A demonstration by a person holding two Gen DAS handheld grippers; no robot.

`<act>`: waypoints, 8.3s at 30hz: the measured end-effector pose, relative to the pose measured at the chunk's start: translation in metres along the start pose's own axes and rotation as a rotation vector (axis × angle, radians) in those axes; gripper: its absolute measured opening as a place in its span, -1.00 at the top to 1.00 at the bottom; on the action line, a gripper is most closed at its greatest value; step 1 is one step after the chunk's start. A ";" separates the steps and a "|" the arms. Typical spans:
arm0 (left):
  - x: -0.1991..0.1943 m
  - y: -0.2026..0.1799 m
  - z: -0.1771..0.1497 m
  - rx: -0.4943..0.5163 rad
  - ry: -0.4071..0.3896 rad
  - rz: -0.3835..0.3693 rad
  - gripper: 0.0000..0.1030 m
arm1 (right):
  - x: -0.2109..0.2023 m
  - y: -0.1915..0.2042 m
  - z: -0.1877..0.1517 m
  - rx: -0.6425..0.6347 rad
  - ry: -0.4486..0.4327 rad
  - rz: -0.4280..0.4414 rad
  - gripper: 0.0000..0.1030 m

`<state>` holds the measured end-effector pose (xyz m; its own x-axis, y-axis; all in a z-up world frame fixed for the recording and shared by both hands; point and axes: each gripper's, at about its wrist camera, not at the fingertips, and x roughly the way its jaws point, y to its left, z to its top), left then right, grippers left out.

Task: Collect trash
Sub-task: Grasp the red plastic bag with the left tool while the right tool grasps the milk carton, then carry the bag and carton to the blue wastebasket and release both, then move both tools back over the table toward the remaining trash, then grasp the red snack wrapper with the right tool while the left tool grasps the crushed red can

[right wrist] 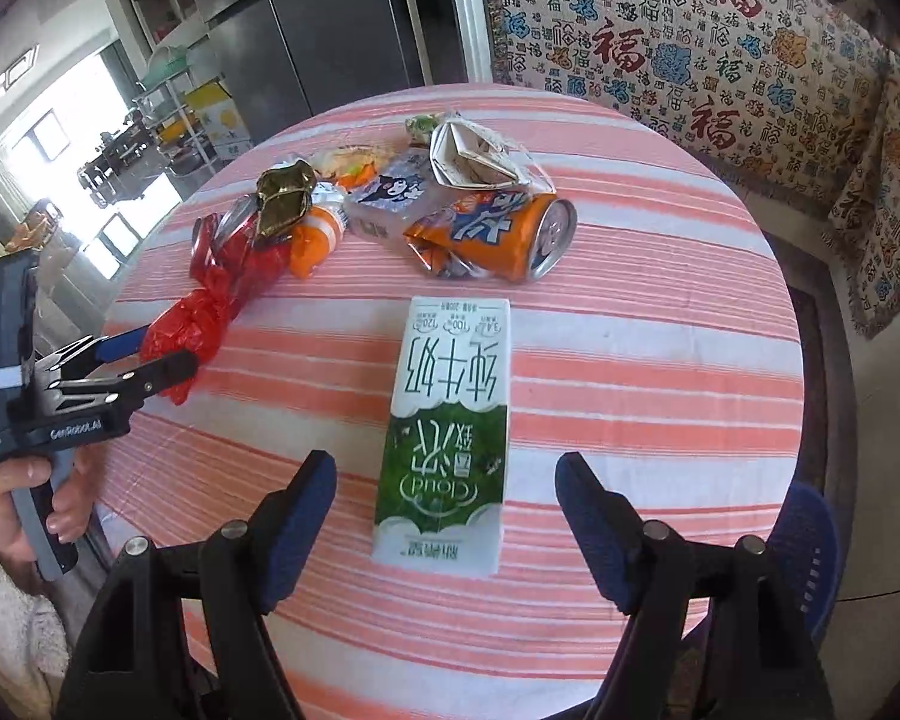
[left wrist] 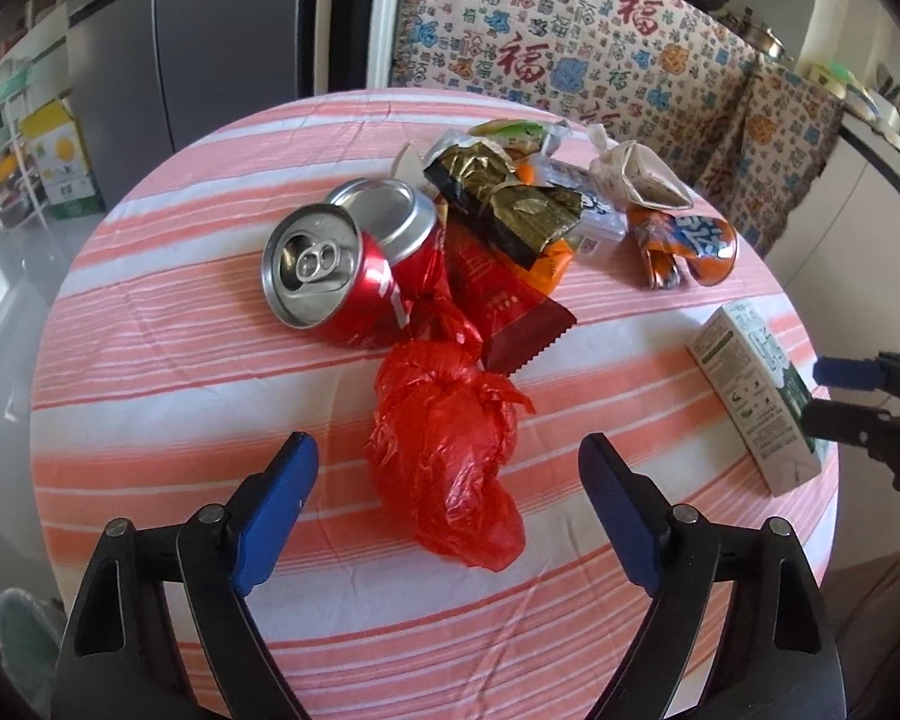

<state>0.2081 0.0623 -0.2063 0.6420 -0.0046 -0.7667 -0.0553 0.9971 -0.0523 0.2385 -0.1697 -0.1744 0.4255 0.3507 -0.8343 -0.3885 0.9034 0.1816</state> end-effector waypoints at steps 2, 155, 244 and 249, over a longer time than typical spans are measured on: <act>-0.002 -0.004 0.004 0.028 0.000 0.007 -0.31 | 0.013 0.008 0.012 -0.021 0.041 -0.034 -0.51; -0.013 0.003 -0.038 -0.013 0.019 0.191 -0.99 | 0.084 0.091 0.057 0.057 -0.121 0.244 -0.02; 0.017 0.028 0.036 0.114 0.012 -0.058 -0.35 | 0.050 0.060 0.010 -0.154 0.086 0.020 0.68; -0.001 0.019 0.023 0.090 -0.019 -0.047 -0.34 | 0.033 0.061 0.005 -0.151 0.046 0.022 0.70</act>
<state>0.2242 0.0827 -0.1923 0.6568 -0.0515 -0.7523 0.0436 0.9986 -0.0303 0.2328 -0.1023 -0.1879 0.3786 0.3551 -0.8548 -0.5171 0.8470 0.1228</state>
